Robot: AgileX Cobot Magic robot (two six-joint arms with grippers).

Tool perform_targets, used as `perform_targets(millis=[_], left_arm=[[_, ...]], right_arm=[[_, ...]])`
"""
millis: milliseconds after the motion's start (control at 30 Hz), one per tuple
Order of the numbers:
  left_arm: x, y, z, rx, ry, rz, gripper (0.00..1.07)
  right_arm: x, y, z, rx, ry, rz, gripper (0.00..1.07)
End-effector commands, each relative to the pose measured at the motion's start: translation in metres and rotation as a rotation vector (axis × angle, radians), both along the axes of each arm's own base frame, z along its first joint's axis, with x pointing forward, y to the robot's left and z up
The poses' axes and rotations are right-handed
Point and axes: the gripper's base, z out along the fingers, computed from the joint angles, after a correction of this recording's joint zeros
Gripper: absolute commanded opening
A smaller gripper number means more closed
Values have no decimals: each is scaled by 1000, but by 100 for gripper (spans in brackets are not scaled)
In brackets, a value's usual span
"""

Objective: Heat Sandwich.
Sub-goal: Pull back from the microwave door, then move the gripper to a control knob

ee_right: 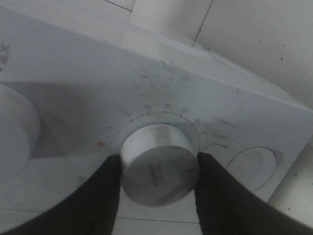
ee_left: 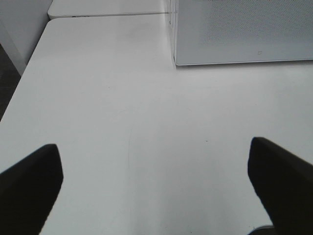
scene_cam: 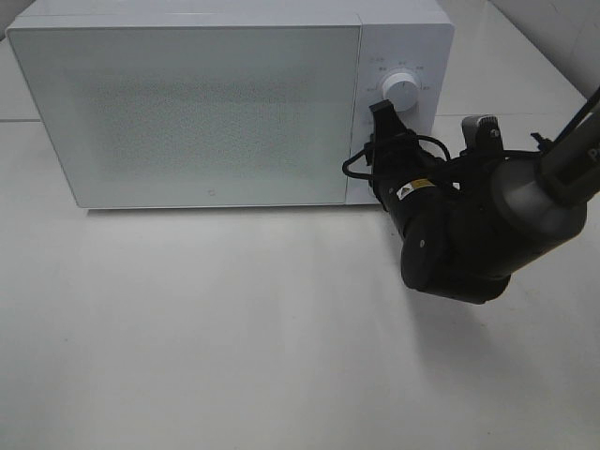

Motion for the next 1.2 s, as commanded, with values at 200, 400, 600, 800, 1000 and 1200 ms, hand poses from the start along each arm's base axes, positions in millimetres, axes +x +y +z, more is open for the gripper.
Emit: perform_targets(millis=[200, 400, 600, 800, 1000, 1200], left_arm=[[-3, -1, 0, -7, -19, -7, 98], [-3, -1, 0, -7, -19, -7, 98], [-3, -1, 0, -7, -19, -7, 98], [-3, -1, 0, -7, -19, -7, 98], [-3, -1, 0, -7, -19, -7, 98], [-3, -1, 0, -7, -19, -7, 98]], right_arm=[[9, -14, 34, 273, -306, -198, 12], [9, -17, 33, 412, -309, -241, 12], [8, -20, 32, 568, -316, -300, 12], [8, -22, 32, 629, -322, -318, 13], [8, -21, 32, 610, -320, -312, 14], [8, -21, 32, 604, -320, -306, 15]])
